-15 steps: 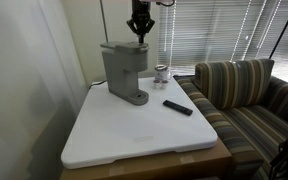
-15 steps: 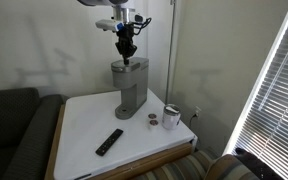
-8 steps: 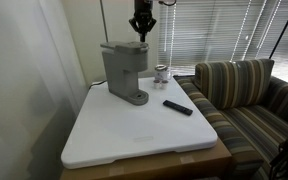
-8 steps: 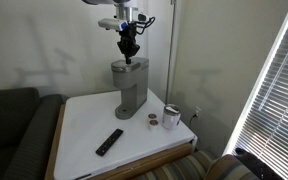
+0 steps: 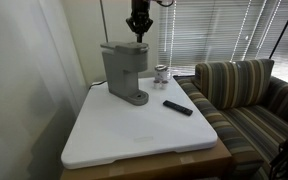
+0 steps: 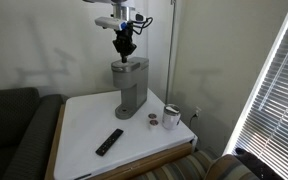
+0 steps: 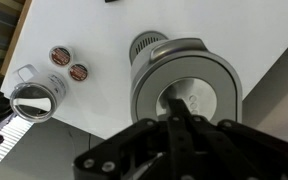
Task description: Open the coffee maker
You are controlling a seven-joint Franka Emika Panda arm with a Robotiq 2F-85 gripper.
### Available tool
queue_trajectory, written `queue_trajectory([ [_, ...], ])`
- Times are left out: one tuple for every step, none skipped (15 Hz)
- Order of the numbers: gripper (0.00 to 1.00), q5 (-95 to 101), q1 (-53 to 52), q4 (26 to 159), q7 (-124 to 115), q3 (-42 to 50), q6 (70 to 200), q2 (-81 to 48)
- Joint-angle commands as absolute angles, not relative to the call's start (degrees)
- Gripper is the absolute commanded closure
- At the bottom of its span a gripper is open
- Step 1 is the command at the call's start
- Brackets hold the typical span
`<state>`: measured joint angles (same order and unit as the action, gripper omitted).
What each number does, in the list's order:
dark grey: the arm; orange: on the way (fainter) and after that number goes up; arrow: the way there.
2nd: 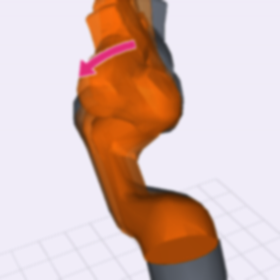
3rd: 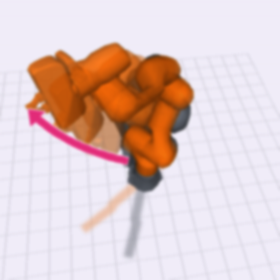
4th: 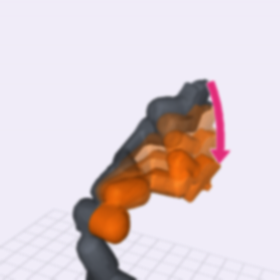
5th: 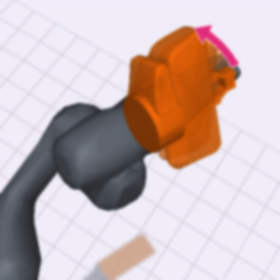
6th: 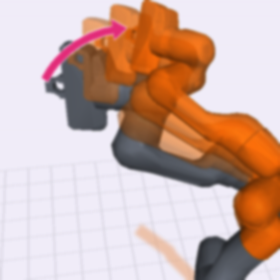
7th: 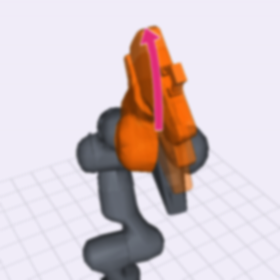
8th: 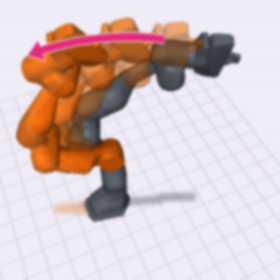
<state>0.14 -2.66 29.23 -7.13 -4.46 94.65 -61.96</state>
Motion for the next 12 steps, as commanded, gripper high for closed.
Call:
queue_trajectory([
  [1.00,-0.8,-2.2,28.7,-4.7,-5.7,93.3,-62.2],
  [1.00,-0.6,-2.2,28.7,-4.6,-5.8,93.4,-62.3],
  [1.00,-0.5,-2.2,28.6,-4.6,-5.9,93.6,-62.3],
  [1.00,-0.5,-2.2,28.5,-4.6,-5.9,94.0,-62.5],
  [1.00,-0.4,-2.2,28.4,-4.4,-5.9,94.3,-62.6],
  [1.00,-0.4,-2.2,28.4,-4.4,-5.9,94.5,-62.7],
  [1.00,-0.4,-2.3,28.4,-4.2,-6.0,94.5,-62.8],
  [1.00,-0.5,-2.3,28.4,-4.1,-6.0,94.4,-62.9],
  [1.00,-0.6,-2.3,28.4,-3.8,-6.2,94.3,-63.0],
  [1.00,-0.6,-2.3,28.4,-3.5,-6.3,94.6,-63.2],
  [1.00,-0.6,-2.5,28.4,-3.4,-6.4,94.5,-63.4],
  [1.00,-0.6,-2.6,28.5,-3.3,-6.5,94.4,-63.6],
])
